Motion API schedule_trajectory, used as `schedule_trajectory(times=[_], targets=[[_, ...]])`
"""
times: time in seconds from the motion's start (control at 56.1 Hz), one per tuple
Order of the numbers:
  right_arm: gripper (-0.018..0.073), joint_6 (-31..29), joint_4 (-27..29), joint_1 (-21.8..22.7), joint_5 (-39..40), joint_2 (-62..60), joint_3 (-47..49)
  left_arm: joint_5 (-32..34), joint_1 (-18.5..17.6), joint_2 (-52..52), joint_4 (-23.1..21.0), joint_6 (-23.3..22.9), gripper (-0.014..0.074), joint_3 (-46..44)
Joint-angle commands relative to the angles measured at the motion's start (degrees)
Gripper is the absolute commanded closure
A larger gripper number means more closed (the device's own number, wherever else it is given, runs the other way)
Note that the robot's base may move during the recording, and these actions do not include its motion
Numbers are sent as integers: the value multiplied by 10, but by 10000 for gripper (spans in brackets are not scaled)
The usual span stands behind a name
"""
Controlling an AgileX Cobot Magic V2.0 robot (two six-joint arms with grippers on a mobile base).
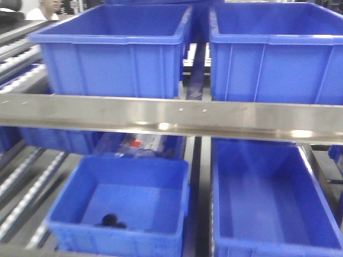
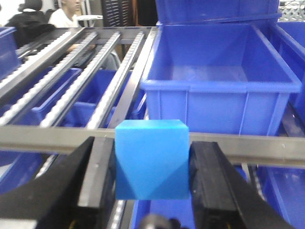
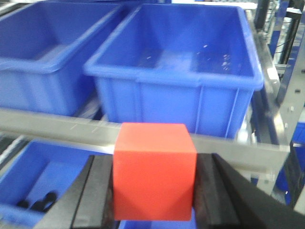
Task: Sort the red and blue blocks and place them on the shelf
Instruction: 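Turn and drive the base up to the shelf of blue bins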
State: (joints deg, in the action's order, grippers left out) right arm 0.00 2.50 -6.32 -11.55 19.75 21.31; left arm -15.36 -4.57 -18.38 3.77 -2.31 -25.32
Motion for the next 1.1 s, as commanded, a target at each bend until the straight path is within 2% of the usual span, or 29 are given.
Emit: schedule_trajectory(times=[0.0, 1.087], targets=[[198, 0, -3, 2, 50, 3, 16, 52, -2, -4, -1, -1, 269, -16], [198, 0, -3, 2, 50, 3, 16, 52, -2, -4, -1, -1, 269, -16]])
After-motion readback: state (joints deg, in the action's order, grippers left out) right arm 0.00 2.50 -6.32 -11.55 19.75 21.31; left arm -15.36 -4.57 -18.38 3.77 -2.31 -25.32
